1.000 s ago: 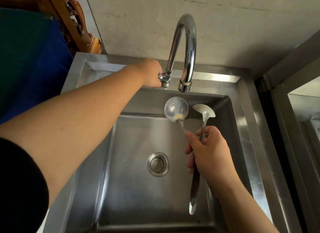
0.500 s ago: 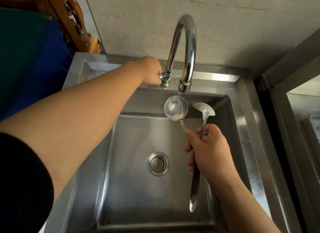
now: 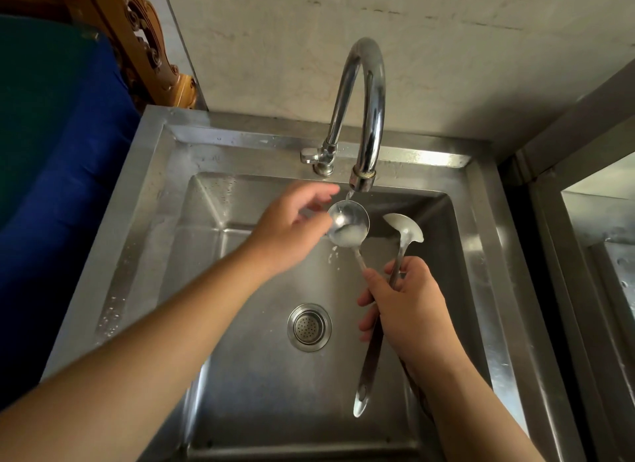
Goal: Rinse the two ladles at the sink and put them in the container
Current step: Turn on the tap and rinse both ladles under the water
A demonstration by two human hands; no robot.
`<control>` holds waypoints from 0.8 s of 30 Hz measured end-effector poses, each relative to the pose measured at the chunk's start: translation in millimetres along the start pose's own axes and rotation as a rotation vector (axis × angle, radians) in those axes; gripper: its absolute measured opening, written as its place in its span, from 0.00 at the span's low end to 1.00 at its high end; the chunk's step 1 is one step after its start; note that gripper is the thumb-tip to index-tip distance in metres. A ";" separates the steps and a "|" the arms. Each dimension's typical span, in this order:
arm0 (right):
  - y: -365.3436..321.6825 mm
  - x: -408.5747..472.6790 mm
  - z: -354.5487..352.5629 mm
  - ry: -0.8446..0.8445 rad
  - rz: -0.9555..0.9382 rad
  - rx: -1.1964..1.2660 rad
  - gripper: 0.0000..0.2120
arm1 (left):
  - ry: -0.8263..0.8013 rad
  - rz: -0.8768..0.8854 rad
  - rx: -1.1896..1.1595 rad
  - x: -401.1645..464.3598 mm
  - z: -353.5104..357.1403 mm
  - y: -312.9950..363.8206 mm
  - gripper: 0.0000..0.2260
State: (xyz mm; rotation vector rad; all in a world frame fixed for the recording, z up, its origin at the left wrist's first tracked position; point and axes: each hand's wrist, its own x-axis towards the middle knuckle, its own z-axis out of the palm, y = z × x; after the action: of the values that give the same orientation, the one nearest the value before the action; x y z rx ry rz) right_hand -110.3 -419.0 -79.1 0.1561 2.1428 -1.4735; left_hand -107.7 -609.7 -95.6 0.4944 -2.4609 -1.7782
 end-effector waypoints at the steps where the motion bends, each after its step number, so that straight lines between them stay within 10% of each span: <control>1: 0.2 0.2 0.5 -0.015 0.004 0.015 0.06 | -0.031 -0.003 -0.036 -6.3 4.0 -2.1 0.21; 10: -7.9 1.1 6.2 -0.088 0.013 0.036 0.05 | 0.119 0.036 0.086 2.3 21.7 -21.9 0.31; 24: -7.9 -3.1 1.1 -0.020 -0.055 -0.077 0.06 | 0.319 0.048 0.086 26.0 38.0 -18.5 0.09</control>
State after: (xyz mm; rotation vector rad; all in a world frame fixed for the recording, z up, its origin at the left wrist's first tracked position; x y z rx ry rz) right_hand -110.2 -422.6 -71.3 0.0546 2.1998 -1.4149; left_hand -137.3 -587.9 -128.9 0.6621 -2.3115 -1.4496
